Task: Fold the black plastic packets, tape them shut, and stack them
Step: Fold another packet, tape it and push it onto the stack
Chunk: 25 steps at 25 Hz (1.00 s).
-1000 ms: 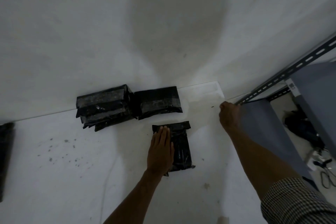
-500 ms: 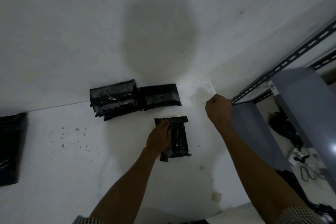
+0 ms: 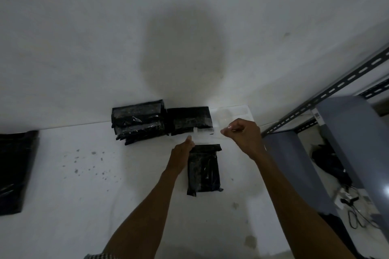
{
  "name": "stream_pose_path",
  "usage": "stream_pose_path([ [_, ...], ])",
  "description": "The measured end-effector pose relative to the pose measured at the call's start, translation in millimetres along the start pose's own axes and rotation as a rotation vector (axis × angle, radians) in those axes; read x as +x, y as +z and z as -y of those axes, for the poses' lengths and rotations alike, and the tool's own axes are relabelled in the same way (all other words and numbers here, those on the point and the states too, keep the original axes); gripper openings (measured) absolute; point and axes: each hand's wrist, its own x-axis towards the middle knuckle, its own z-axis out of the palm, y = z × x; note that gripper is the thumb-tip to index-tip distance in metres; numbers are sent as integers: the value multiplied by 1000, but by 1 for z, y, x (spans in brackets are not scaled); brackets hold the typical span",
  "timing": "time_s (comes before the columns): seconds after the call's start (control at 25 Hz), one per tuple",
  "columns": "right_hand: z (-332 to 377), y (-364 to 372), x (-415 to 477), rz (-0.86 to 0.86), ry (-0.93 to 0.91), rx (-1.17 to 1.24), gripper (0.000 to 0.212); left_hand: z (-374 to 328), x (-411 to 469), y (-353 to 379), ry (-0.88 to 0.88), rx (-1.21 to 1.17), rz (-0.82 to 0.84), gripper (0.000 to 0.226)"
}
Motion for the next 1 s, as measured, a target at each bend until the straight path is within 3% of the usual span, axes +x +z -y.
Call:
stream_pose_path([
  [0.2,-9,13,4,22,-17,-91,19,-7,2,-1,-46,-278,-21,60],
  [0.32,-14,20,6,36,-32,-164,19,-6,3,0,-28,-251,-6,66],
  [0.4,-15,23,5,55,-65,-201,19,-5,6,4,8,-113,-52,67],
  [0.68,-22,27,4,88,-156,-252,23,-11,2,13,3,-84,-183,30],
  [1.0,-39,17,5,60,-61,-206,18,-2,2,7,33,-59,-206,19],
])
